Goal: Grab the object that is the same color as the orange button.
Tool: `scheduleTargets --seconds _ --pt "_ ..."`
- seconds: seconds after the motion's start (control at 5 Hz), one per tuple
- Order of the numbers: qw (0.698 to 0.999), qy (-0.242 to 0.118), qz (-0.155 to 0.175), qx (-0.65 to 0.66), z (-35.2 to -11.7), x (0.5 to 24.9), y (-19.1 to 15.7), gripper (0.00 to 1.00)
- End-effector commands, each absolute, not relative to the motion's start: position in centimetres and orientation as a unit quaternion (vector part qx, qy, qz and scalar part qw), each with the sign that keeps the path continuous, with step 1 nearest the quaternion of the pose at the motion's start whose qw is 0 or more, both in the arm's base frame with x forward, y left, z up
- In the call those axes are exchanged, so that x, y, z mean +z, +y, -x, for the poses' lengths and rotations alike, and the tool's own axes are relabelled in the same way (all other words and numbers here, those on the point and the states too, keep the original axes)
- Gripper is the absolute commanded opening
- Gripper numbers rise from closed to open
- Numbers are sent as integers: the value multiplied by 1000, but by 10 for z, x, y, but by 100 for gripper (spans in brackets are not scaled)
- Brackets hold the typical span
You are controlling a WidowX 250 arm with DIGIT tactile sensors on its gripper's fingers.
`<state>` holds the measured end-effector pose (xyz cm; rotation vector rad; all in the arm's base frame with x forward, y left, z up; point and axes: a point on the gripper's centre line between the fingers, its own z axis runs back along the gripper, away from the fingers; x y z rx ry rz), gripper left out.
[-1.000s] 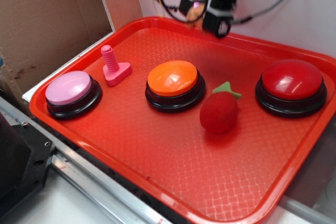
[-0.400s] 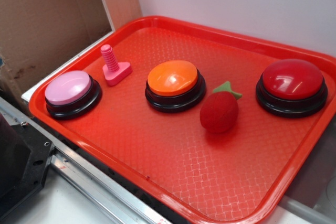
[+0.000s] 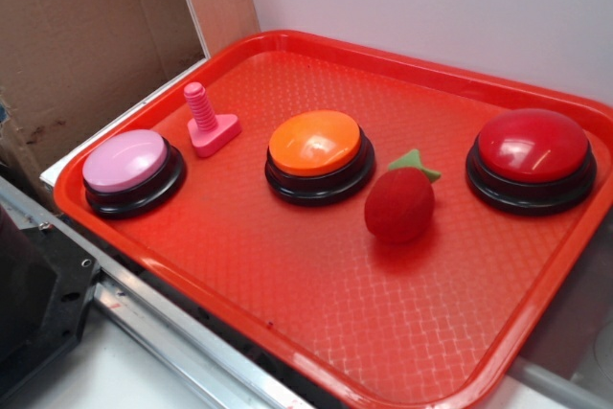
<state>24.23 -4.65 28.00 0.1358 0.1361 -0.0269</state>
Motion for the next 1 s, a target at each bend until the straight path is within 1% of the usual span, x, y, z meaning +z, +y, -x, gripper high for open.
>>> scheduleTargets --seconds 0.0,0.2,0.4,0.6,0.8 --pt "995 60 -85 -3 -186 286 -31 0" --pt "993 67 -94 -5 -188 269 -24 7" --pt "992 73 -102 -1 -196 258 -21 13" --pt "991 66 -113 15 -210 248 -17 17" --pt "994 63 -89 13 -218 243 -18 15"
